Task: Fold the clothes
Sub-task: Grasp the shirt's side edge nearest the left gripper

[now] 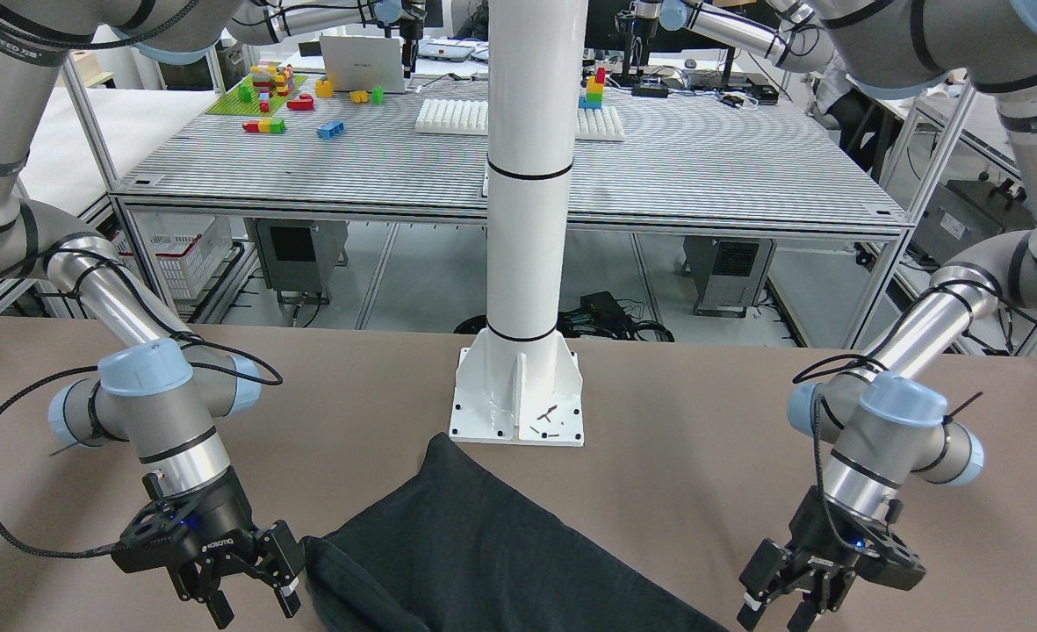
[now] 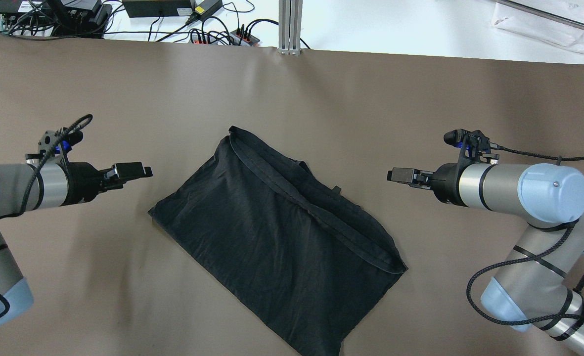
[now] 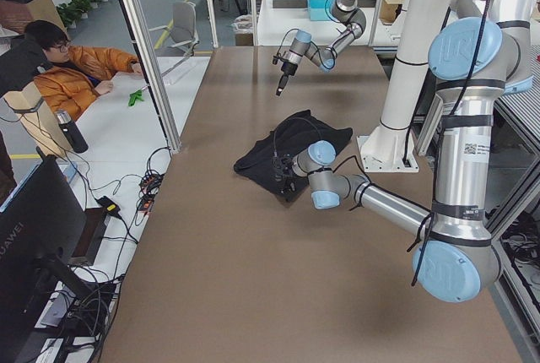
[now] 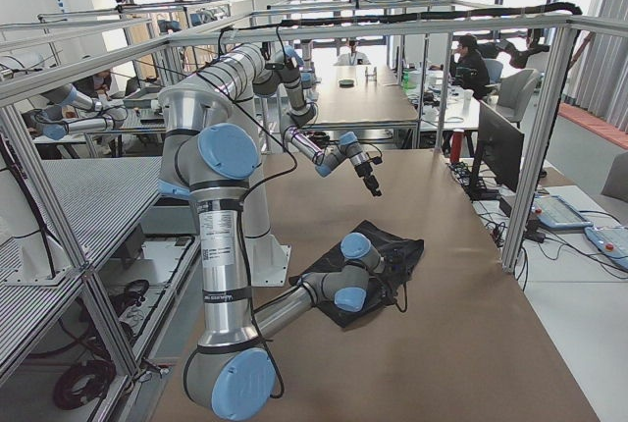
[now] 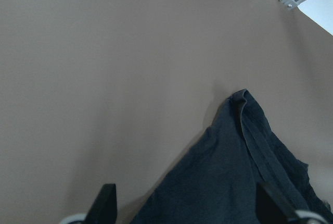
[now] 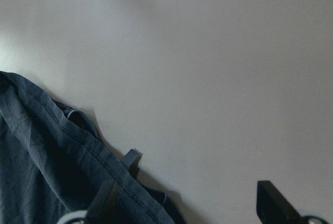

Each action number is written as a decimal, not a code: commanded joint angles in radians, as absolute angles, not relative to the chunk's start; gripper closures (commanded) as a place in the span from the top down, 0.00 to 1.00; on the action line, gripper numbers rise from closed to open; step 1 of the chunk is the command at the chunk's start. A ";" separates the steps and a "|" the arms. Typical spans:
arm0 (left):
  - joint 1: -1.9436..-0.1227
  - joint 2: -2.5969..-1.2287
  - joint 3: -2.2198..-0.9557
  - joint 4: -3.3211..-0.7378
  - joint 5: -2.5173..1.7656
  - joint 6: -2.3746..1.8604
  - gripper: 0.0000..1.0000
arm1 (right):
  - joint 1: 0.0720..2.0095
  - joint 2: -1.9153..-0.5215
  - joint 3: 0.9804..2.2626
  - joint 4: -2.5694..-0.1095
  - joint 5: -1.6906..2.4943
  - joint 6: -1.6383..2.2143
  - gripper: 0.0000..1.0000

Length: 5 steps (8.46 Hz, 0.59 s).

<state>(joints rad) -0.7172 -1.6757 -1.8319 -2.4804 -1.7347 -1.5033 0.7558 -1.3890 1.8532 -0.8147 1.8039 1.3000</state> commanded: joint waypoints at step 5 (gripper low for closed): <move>-0.489 -1.660 -1.792 -2.480 -1.537 -1.503 0.94 | 0.755 -1.384 1.858 -0.810 1.801 1.333 0.94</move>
